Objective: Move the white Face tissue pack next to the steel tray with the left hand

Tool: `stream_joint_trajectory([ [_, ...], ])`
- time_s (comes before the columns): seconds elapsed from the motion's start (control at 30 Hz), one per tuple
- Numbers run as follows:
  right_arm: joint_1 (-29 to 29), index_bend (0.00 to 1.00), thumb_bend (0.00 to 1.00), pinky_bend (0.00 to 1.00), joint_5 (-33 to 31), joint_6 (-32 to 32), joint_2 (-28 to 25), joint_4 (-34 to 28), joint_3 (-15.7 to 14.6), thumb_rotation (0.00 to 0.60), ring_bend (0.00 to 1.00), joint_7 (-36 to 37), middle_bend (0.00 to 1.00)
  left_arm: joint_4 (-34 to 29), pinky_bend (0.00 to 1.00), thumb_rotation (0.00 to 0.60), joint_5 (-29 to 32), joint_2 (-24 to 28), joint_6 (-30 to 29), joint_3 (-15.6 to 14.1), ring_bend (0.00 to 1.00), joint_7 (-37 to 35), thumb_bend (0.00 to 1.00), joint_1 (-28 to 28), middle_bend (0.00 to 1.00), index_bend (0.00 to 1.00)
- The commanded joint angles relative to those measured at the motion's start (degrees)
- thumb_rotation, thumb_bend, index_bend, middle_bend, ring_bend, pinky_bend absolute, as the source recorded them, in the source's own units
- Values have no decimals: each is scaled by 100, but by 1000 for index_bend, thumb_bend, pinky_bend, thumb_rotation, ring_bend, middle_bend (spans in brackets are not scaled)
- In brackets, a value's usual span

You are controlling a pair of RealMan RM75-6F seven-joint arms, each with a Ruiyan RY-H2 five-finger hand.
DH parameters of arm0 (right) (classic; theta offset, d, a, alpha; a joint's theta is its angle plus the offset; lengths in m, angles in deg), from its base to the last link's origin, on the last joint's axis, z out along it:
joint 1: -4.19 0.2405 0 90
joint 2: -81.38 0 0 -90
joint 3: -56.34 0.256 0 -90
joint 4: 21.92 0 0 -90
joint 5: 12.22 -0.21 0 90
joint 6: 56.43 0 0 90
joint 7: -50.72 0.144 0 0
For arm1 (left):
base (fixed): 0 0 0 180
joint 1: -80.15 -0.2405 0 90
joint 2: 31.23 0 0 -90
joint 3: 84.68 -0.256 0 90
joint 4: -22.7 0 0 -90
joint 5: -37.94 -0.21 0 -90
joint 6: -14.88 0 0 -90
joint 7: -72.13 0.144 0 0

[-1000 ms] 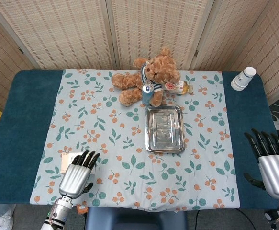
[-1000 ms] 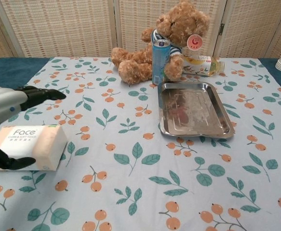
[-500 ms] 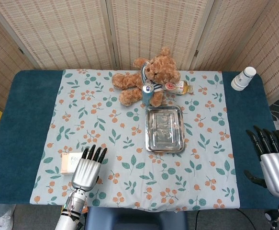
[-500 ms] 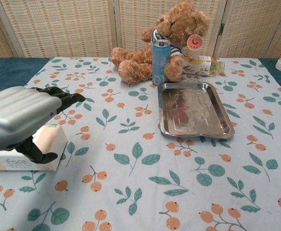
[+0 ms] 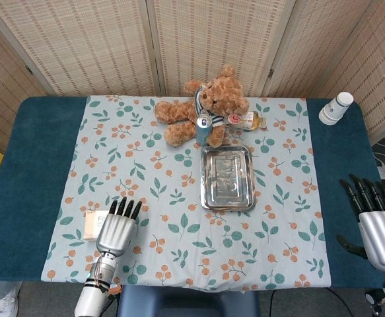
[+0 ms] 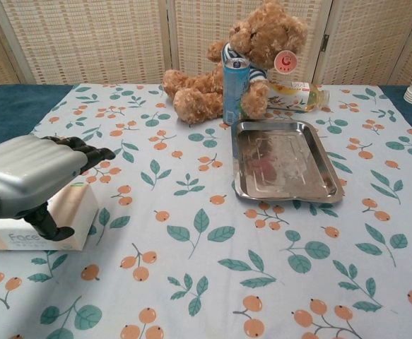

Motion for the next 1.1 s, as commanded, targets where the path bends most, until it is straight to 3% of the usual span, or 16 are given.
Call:
stream_joint_trajectory([
  [0.03,11,0,120,0,-41,-17,11,0,6,600,0,-5,0,-20,111,600,382,-78,-202,117,0,32,211,89,92,12],
  [0.4,16,0,120,0,-47,-12,1,0,19,600,0,26,0,11,106,600,975,-58,-349,169,0,-32,212,333,98,9],
  [1.1,-26,0,120,0,301,55,70,108,-1,600,0,251,0,468,103,600,1365,-25,-388,-50,0,-267,212,623,144,83],
])
